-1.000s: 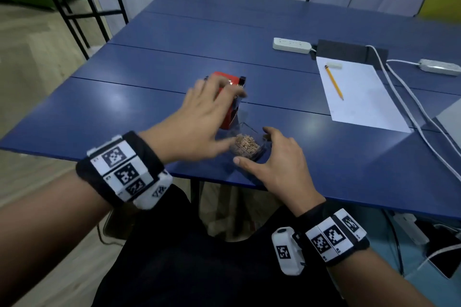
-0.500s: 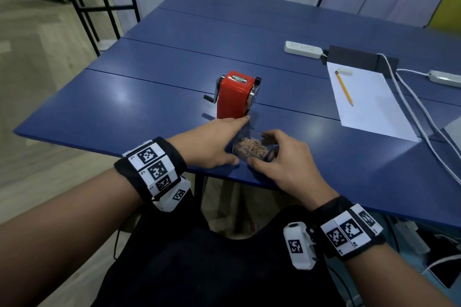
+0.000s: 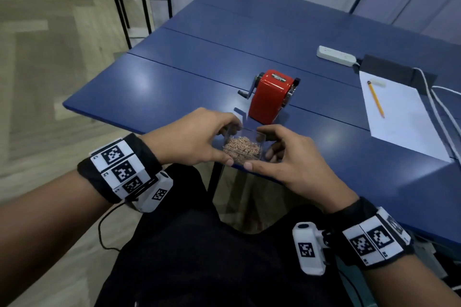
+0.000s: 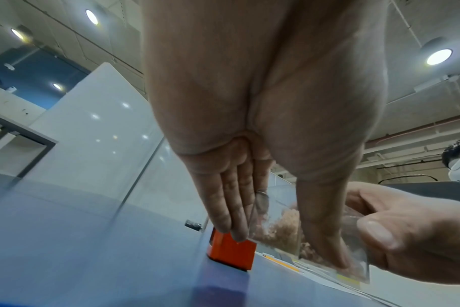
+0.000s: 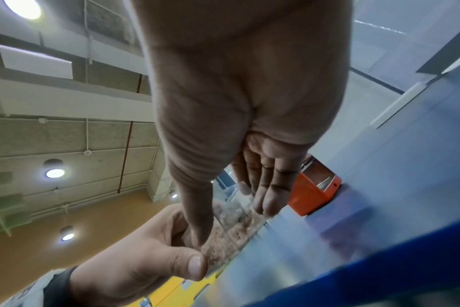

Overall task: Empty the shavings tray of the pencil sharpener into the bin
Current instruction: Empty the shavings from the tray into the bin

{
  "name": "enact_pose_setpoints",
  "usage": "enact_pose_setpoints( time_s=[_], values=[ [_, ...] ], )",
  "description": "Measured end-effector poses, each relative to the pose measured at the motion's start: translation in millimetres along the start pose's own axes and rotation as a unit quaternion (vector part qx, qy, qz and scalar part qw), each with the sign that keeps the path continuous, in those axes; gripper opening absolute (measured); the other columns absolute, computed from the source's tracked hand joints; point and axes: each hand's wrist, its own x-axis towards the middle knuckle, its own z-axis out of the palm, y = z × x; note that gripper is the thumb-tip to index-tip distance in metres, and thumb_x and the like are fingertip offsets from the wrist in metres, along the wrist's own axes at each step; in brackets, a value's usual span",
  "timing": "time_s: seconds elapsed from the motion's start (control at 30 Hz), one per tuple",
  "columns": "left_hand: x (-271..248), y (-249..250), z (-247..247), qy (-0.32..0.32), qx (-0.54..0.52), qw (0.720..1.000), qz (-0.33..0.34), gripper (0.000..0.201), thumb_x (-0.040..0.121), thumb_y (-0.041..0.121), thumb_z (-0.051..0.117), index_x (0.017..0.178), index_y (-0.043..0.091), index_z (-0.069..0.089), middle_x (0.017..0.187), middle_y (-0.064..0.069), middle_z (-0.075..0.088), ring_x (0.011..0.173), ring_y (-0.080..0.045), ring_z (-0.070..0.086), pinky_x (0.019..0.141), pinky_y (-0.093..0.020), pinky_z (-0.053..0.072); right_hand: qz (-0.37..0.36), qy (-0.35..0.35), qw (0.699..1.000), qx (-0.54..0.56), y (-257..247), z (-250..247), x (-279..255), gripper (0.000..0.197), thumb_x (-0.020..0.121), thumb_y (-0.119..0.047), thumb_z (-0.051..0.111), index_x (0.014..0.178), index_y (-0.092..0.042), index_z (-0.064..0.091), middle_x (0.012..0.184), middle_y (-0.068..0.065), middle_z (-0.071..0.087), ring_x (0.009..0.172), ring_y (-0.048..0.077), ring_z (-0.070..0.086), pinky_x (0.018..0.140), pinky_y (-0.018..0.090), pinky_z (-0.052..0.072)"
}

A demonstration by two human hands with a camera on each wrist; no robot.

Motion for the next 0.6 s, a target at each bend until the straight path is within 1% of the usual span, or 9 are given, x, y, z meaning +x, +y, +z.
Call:
enact_pose_setpoints(
  time_s=[0.1,0.17,0.23,0.33,0.4,0.47,0.53,0.57,0.6],
  values=[
    [-21.7,-12.7,-8.3,0.011,0.011,1.0,-0.023,0.077,0.071,0.046,0.094,0.138,0.025,0.061,0.13,0.01,0.071,0.118,-0.009,0.068,0.102,-0.032,0.056,-0.002,-0.017,0.998,0.065,-6.0,9.7,1.2,0.081,0.074,-0.056,0.094,0.144,-0.029,0.063,0.122,-0.017,0.073,0.093,0.008,0.074,0.086,0.033,0.064],
    [-34.5,-19.6,-11.8,0.02,0.014,0.999,-0.036,0.078,0.071,0.046,0.094,0.138,0.025,0.061,0.13,0.01,0.071,0.118,-0.009,0.068,0.1,-0.026,0.055,0.005,-0.034,0.991,0.131,-8.4,16.4,3.3,0.079,0.071,-0.056,0.094,0.14,-0.028,0.066,0.124,-0.014,0.075,0.099,0.007,0.077,0.092,0.034,0.065],
    [-44.9,-24.7,-13.8,0.027,0.015,0.998,-0.048,0.079,0.071,0.046,0.094,0.139,0.025,0.061,0.132,0.01,0.071,0.119,-0.009,0.068,0.096,-0.02,0.051,0.008,-0.058,0.984,0.17,-11.6,20.4,6.3,0.077,0.067,-0.061,0.091,0.135,-0.03,0.07,0.124,-0.012,0.077,0.104,0.006,0.079,0.097,0.036,0.065],
    [-58.8,-31.3,-15.7,0.035,0.026,0.997,-0.064,0.079,0.071,0.047,0.094,0.139,0.027,0.06,0.132,0.013,0.071,0.118,-0.008,0.068,0.091,-0.017,0.047,0.011,-0.103,0.977,0.186,-14.7,28.5,14.5,0.073,0.071,-0.073,0.087,0.132,-0.035,0.072,0.124,-0.01,0.079,0.11,0.01,0.079,0.102,0.044,0.063],
    [-68.7,-35.1,-17.2,0.039,0.022,0.996,-0.072,0.08,0.07,0.048,0.094,0.139,0.027,0.06,0.132,0.013,0.071,0.117,-0.008,0.069,0.096,-0.021,0.052,0.022,-0.125,0.963,0.239,-17.6,35.9,20.8,0.07,0.076,-0.072,0.085,0.131,-0.031,0.072,0.123,-0.002,0.081,0.11,0.02,0.081,0.103,0.051,0.062],
    [-78.5,-38.7,-19.5,0.045,0.009,0.996,-0.077,0.081,0.069,0.048,0.095,0.139,0.026,0.061,0.132,0.012,0.071,0.117,-0.008,0.07,0.103,-0.029,0.056,0.035,-0.144,0.947,0.285,-24.8,43.9,27.3,0.062,0.087,-0.062,0.08,0.133,-0.021,0.072,0.121,0.006,0.082,0.107,0.028,0.082,0.104,0.053,0.062],
    [-87.6,-41.7,-22.5,0.054,0.005,0.995,-0.082,0.081,0.069,0.049,0.095,0.139,0.025,0.061,0.132,0.011,0.071,0.118,-0.009,0.07,0.105,-0.034,0.057,0.04,-0.169,0.938,0.299,-35.8,51.9,32.8,0.047,0.1,-0.049,0.07,0.133,-0.015,0.072,0.121,0.009,0.082,0.106,0.032,0.082,0.103,0.052,0.063],
    [-91.4,-43.4,-23.9,0.057,0.007,0.995,-0.086,0.082,0.069,0.049,0.095,0.139,0.025,0.061,0.132,0.011,0.071,0.118,-0.009,0.07,0.105,-0.035,0.057,0.042,-0.184,0.935,0.3,-41.1,56.2,35.6,0.045,0.103,-0.047,0.066,0.133,-0.014,0.072,0.122,0.01,0.082,0.105,0.033,0.082,0.102,0.05,0.063],
    [-95.1,-45.0,-25.1,0.059,0.009,0.994,-0.091,0.082,0.069,0.049,0.095,0.139,0.025,0.06,0.132,0.01,0.071,0.118,-0.009,0.07,0.104,-0.035,0.057,0.043,-0.197,0.932,0.303,-45.6,61.0,38.7,0.048,0.102,-0.048,0.065,0.132,-0.012,0.072,0.122,0.01,0.082,0.103,0.032,0.083,0.101,0.048,0.064]
  ],
)
